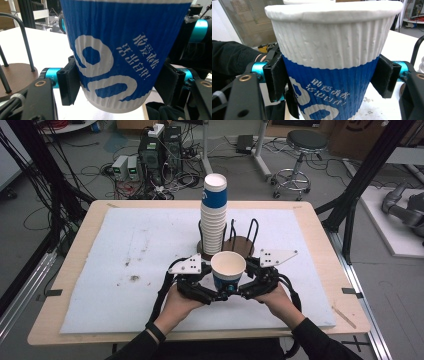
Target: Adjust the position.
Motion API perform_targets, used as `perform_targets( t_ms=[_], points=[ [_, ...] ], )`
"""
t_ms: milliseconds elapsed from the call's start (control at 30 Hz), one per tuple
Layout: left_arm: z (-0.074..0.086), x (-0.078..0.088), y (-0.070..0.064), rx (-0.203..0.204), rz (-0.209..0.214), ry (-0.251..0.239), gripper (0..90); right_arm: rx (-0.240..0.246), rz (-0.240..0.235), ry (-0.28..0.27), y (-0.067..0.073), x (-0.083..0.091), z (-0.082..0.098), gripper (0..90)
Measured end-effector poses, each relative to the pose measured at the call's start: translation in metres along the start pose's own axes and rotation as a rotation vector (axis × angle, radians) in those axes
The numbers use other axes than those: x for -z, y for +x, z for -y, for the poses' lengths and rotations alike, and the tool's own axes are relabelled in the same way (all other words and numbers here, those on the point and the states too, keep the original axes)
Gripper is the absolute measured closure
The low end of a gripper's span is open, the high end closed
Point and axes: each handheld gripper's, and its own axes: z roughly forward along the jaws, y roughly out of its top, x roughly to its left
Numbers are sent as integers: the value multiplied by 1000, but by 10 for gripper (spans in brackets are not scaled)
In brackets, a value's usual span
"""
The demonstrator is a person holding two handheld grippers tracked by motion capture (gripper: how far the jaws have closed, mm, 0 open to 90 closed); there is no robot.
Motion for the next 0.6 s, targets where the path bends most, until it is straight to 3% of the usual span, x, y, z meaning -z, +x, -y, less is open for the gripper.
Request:
perform_targets(
  t_ms=[333, 600],
  points=[
    [1, -1, 0, -1, -1, 13, 297, -15, -10, -13, 1, 0, -3, 169],
    [3, -3, 0, -8, 7, 28, 297, -40, -16, -47, 1, 3, -6, 168]
  ],
)
